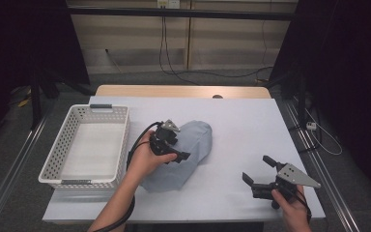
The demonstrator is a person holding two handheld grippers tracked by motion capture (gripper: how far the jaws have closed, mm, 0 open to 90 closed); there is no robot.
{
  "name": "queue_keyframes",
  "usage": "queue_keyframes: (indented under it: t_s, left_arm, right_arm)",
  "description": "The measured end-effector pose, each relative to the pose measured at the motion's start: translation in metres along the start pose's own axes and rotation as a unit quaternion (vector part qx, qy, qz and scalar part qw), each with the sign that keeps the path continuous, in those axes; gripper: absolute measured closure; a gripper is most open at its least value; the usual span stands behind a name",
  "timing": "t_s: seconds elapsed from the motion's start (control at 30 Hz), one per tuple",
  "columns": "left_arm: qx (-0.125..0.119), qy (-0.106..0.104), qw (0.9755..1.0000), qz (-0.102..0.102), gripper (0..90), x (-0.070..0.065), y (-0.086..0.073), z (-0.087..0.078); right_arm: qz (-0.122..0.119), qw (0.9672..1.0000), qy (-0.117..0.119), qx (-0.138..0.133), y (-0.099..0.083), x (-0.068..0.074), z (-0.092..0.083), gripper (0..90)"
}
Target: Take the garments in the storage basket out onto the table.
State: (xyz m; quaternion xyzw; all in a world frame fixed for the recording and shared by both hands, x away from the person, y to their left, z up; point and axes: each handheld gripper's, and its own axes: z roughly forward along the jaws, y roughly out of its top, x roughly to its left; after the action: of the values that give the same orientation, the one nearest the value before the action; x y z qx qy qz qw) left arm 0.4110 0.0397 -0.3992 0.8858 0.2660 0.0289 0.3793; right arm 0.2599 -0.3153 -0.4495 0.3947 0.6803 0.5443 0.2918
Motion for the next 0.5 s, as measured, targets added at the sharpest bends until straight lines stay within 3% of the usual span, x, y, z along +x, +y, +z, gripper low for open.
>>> queue_keyframes:
  t_s: [0.27, 0.33, 0.5]
  left_arm:
    - [-0.008, -0.008, 0.9999, 0.003, 29.0, -0.0047, 0.0021, -0.0029]
    - [-0.009, -0.018, 0.9998, 0.0, 30.8, -0.0046, 0.0019, -0.0025]
    - [-0.006, -0.015, 0.9998, 0.01, 33.7, -0.0071, 0.002, -0.0005]
  right_arm:
    - [-0.006, 1.0, 0.001, 0.001, 0.0011, -0.0001, -0.0005, 0.6]
    - [-0.006, 1.0, 0.002, 0.0, 0.0012, -0.0004, -0.0006, 0.6]
    - [-0.005, 1.0, 0.004, 0.002, 0.0011, -0.0004, -0.0004, 0.6]
